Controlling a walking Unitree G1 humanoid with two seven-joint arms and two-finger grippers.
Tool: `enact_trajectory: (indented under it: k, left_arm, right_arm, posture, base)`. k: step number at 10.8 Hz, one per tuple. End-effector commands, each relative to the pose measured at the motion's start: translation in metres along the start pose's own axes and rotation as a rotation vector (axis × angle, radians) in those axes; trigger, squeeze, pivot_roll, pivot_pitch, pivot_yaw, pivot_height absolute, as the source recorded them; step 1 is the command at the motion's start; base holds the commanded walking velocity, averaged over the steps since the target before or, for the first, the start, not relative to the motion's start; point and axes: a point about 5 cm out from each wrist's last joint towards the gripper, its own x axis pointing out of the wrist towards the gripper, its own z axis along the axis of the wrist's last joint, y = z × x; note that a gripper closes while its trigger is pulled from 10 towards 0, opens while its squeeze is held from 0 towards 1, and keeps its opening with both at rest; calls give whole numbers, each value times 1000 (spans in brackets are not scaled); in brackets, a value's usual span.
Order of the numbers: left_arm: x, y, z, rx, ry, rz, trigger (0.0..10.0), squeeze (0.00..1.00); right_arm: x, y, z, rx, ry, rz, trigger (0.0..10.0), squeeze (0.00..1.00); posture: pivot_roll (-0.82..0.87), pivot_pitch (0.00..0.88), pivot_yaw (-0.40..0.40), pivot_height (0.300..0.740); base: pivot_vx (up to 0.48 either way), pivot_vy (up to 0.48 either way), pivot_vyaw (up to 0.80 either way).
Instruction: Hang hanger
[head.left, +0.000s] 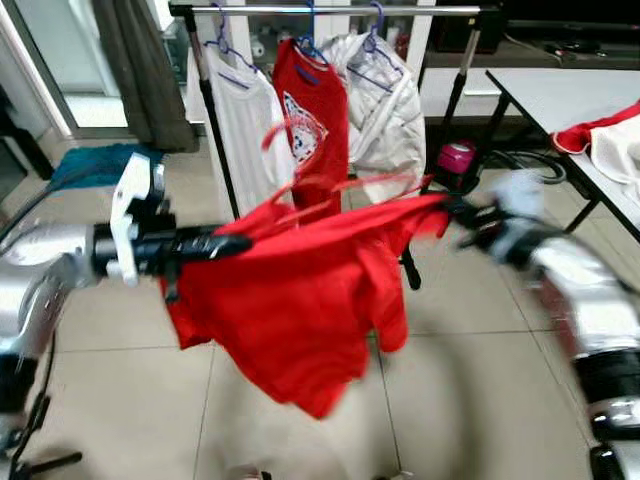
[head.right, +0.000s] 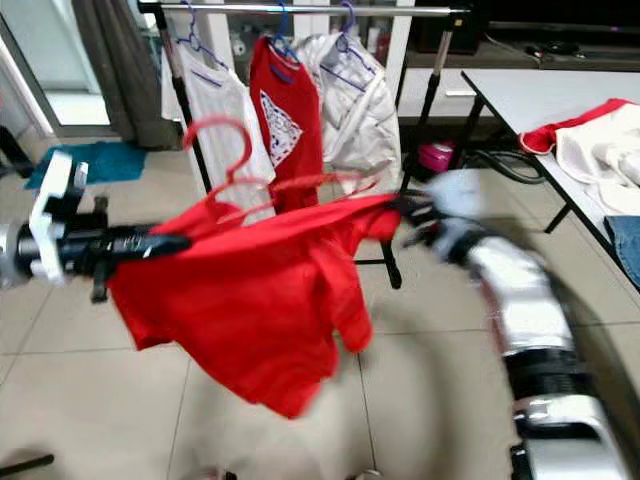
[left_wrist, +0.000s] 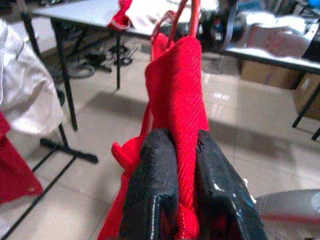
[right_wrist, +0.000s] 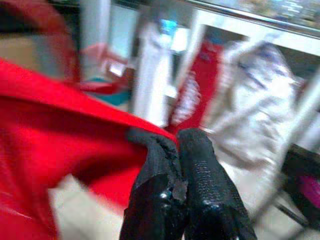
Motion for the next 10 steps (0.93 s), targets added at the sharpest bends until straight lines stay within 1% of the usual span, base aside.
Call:
enact_trajectory:
  k: [1,3,4,5,7,8,9,10]
  left_arm:
    - [-13,2,-1,-1,46,64,0,0]
    - [-8,-9,-20,-62,105,36,0,0]
    - [-5,-12,-23,-71,100,44,0,0]
    - [-3,-8,-22,-59,85,102,0,0]
    - [-1,1,-14,-14,54,168,0,0]
    - [0,7,-2,37,12,179,0,0]
    - [0,9,3,53,0,181,0,0]
    - [-2,13,10,66,-20,194,0,0]
  right_arm:
    - [-17,-37,9,-14,-18,-201,0,0]
    - [-17,-46,20,-35,-69,-244,0,0]
    - [-16,-48,22,-40,-77,-240,0,0]
    - [-13,-44,22,-38,-80,-203,0,0]
    - [-7,-20,11,-6,-53,-73,0,0]
    - [-7,5,-6,44,-11,26,10000,0]
    - [-8,18,-10,81,-25,90,10000,322]
    - [-11,31,-11,131,-57,168,10000,1000]
  posture:
    - [-58,0,13,740]
    - [-61,0,15,740]
    - [-62,0,11,740]
    - [-61,0,6,740]
    - [-56,0,2,740]
    - [-52,0,4,740]
    - [-52,0,9,740]
    - [-53,0,12,740]
  base:
    - [0,0,0]
    - [0,0,0]
    - [0,0,0]
    - [0,0,0]
    - [0,0,0]
    - [0,0,0]
    - [0,0,0]
    - [0,0,0]
